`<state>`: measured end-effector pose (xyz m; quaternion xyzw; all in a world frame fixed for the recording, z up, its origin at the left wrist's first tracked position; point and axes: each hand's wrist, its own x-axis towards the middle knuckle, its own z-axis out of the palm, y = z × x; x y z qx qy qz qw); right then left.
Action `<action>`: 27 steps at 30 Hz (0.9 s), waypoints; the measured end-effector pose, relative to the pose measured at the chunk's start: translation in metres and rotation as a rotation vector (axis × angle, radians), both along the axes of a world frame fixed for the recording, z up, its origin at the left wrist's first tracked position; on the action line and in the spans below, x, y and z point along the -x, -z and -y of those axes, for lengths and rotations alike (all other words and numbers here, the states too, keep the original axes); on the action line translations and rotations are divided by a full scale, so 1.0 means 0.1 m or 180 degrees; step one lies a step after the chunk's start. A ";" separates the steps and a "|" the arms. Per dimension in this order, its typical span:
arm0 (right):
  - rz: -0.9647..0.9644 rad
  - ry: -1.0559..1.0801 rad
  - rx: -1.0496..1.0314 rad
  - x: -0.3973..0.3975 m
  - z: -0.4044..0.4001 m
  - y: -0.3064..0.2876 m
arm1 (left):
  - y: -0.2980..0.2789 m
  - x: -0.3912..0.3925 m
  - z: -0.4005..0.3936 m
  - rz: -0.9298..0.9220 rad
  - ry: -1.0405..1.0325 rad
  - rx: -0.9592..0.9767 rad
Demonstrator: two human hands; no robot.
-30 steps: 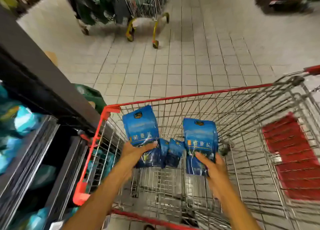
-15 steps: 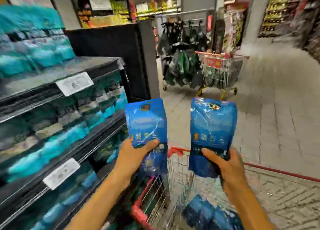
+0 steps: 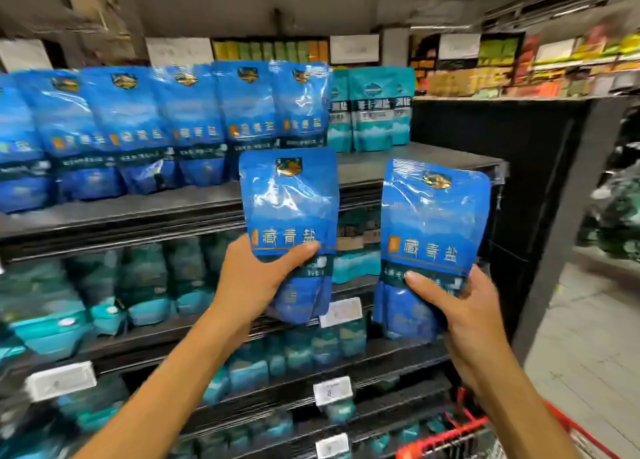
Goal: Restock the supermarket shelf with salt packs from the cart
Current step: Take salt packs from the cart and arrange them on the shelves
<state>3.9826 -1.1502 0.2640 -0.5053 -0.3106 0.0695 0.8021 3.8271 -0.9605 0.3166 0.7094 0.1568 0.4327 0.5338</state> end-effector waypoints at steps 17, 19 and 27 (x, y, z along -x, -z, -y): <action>0.0204 -0.1711 0.0008 1.64 -3.06 -1.44 | -1.09 2.11 -2.39 0.0365 -0.1346 -0.0307; 0.0181 -0.1700 0.0063 1.75 -3.37 -1.51 | -1.14 2.20 -2.67 0.0318 -0.1424 -0.0290; 0.0562 -0.1470 0.0564 2.01 -4.19 -1.49 | -0.95 2.37 -3.31 0.0235 -0.1208 -0.0082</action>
